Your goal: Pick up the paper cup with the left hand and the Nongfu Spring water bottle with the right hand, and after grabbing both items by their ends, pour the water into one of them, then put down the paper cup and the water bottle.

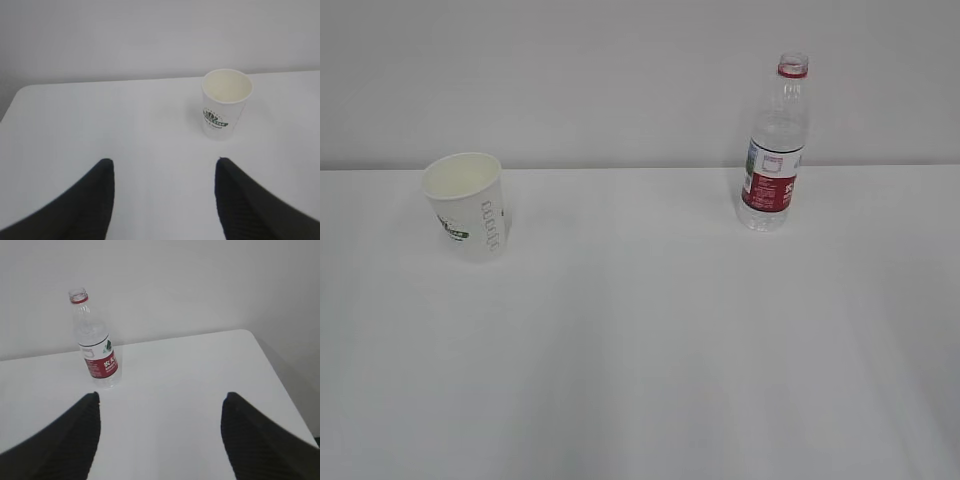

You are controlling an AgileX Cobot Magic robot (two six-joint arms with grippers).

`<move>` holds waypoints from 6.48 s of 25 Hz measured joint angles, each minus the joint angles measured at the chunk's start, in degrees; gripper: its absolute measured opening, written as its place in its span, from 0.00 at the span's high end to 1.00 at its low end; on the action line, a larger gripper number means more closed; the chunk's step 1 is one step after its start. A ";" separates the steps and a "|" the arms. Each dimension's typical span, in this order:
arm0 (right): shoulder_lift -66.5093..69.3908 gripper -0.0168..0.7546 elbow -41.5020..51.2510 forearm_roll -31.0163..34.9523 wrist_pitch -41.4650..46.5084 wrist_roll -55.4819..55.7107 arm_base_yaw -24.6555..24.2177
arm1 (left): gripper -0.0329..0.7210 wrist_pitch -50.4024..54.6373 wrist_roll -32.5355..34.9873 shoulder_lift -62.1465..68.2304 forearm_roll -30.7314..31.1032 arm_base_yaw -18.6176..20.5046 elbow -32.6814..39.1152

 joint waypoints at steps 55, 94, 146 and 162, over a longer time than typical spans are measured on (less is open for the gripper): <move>34.81 0.24 0.00 -9.37 -53.19 -0.81 0.00 | 0.35 -46.84 0.00 38.36 1.10 0.00 0.10; 53.72 0.24 14.05 -12.00 -80.71 3.16 0.00 | 0.35 -60.69 -0.19 56.46 -0.80 -0.87 0.76; 81.34 0.24 19.25 -19.95 -102.73 6.61 0.00 | 0.40 -96.30 -1.26 81.61 14.51 -0.87 13.65; 85.33 0.24 9.72 -27.44 -103.00 6.54 0.00 | 0.40 -96.43 -1.26 81.61 16.91 -0.87 10.87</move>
